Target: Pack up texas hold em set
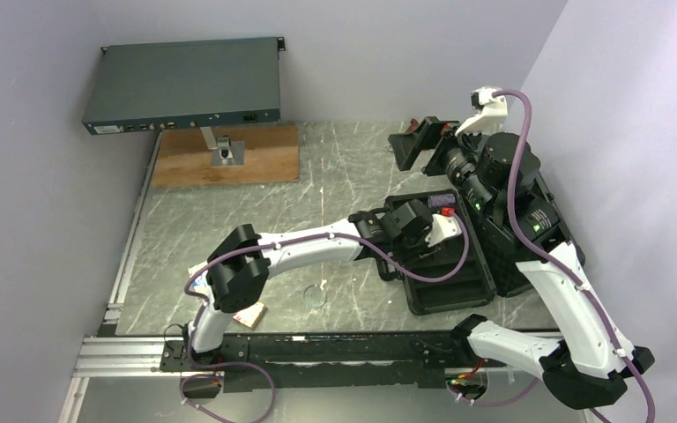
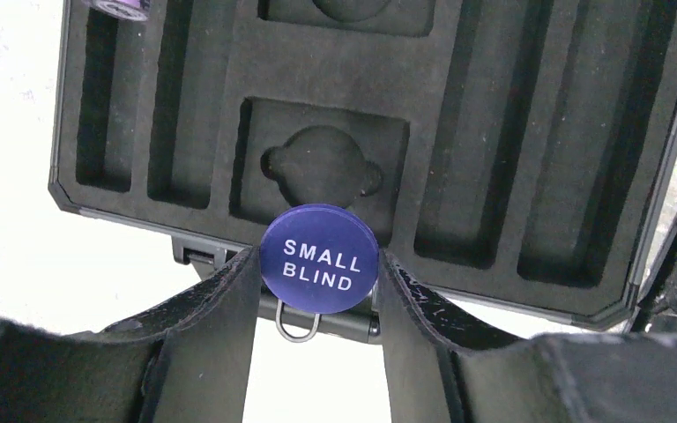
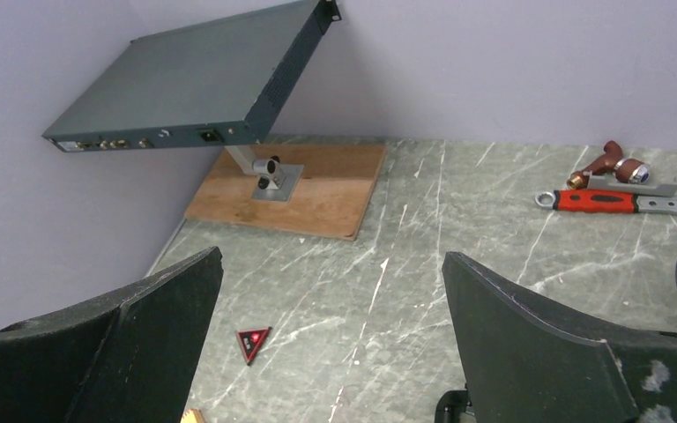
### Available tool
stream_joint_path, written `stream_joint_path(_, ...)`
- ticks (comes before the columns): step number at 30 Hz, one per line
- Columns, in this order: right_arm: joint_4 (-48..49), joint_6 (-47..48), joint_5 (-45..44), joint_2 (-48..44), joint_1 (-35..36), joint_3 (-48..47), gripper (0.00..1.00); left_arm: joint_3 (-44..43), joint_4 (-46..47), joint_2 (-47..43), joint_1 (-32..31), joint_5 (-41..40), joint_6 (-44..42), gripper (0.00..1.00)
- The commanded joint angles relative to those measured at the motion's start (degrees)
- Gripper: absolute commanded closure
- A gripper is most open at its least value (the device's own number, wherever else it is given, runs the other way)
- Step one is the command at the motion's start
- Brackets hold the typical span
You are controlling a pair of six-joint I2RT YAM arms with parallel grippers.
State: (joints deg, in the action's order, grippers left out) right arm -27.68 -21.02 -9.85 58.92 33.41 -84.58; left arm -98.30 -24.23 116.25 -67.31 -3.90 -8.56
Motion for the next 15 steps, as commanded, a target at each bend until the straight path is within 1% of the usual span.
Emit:
stream_joint_path(1,3.3,-0.6,0.7,-1.2,-0.1,-0.3,0.0,-4.5,1.6,2.2,0.4,1.5,-1.2,0.75)
stream_joint_path(15,3.6,-1.1,2.0,-2.6,-0.1,1.7,0.0,-8.0,4.1,7.7,1.4,2.1,-0.3,0.75)
